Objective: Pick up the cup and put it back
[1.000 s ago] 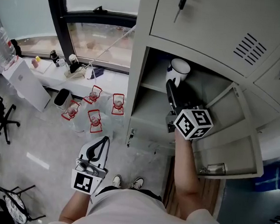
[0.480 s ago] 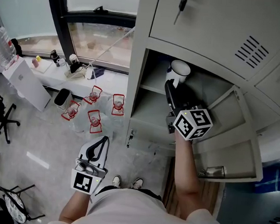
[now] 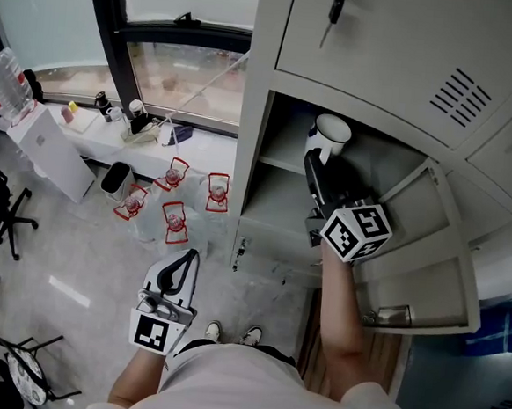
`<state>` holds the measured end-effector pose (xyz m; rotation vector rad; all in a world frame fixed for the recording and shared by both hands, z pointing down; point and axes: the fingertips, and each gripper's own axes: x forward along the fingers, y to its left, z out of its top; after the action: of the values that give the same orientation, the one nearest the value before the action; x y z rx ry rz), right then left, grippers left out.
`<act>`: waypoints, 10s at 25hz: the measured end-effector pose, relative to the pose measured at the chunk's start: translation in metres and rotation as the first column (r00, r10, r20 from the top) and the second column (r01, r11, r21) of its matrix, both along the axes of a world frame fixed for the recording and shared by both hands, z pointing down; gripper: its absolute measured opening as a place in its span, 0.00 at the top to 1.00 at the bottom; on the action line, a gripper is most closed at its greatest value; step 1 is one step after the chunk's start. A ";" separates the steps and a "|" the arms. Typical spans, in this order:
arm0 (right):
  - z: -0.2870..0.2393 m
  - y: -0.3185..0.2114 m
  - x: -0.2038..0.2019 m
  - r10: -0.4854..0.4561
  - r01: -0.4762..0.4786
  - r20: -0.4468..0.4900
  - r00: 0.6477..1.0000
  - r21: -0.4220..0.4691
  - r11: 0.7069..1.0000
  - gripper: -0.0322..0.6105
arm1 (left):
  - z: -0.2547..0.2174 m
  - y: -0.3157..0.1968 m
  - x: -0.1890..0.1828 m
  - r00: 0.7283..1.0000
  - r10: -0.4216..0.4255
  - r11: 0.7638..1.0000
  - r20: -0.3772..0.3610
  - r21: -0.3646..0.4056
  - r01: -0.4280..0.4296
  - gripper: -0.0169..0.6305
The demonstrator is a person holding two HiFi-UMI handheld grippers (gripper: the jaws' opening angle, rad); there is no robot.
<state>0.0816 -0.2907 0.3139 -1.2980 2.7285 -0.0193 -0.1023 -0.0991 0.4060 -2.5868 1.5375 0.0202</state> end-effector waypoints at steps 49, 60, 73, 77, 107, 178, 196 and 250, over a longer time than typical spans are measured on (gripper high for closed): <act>-0.024 0.103 0.006 -0.045 0.046 -0.011 0.999 0.140 0.989 0.87 | -0.004 -0.003 0.016 0.996 0.093 0.996 -0.016 0.017 -0.092 0.94; -0.022 0.158 0.007 -0.041 0.042 -0.011 0.999 0.152 0.987 0.87 | -0.004 0.001 0.003 0.995 0.099 0.995 -0.013 0.020 -0.098 0.94; 0.000 0.228 0.032 0.046 -0.047 0.008 0.999 0.120 0.992 0.87 | -0.009 -0.001 -0.013 0.996 0.092 0.996 -0.006 0.019 -0.092 0.94; 0.004 0.243 0.039 0.078 -0.079 0.014 0.997 0.103 0.991 0.87 | -0.011 0.000 -0.018 0.996 0.085 0.996 -0.014 0.035 -0.084 0.94; 0.003 0.269 0.061 0.131 -0.131 0.007 0.991 0.100 0.986 0.87 | -0.012 0.009 -0.022 0.998 0.056 0.998 -0.013 0.028 -0.055 0.94; -0.025 0.019 -0.009 -0.013 0.013 -0.001 1.000 0.110 0.994 0.87 | -0.010 0.020 -0.034 0.999 -0.044 0.999 -0.031 0.012 0.044 0.94; -0.008 -0.001 -0.005 0.004 -0.004 -0.002 1.000 0.056 0.998 0.87 | -0.019 0.014 -0.025 0.999 -0.032 0.999 -0.037 0.034 0.033 0.94; 0.015 0.058 0.041 0.171 -0.164 -0.086 0.981 0.087 0.983 0.82 | -0.006 0.026 -0.005 0.998 0.054 0.999 -0.032 -0.006 -0.054 0.94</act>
<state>0.1230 -0.2326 0.3290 -1.5373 2.6528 0.1678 -0.1073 -0.0729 0.3998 -2.6449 1.4803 0.0619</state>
